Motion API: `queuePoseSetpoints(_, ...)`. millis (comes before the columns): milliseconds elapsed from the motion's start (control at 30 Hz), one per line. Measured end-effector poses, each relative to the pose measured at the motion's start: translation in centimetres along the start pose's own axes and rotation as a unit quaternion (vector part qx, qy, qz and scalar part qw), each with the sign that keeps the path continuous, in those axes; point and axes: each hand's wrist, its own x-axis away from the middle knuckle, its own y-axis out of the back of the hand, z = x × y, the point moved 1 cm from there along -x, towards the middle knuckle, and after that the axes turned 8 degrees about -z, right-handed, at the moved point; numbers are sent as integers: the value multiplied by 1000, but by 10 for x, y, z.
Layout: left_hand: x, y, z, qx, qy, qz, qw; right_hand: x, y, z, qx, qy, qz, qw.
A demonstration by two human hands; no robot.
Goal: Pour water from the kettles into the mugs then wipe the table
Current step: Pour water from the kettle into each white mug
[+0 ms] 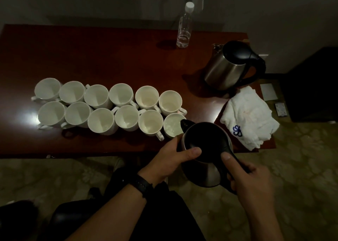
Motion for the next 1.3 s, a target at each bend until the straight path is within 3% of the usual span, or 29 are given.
queuePoseSetpoints(1300, 1, -3, -4, -57, -1, -16, 998, -3, 6, -3, 3, -7, -9, 1000)
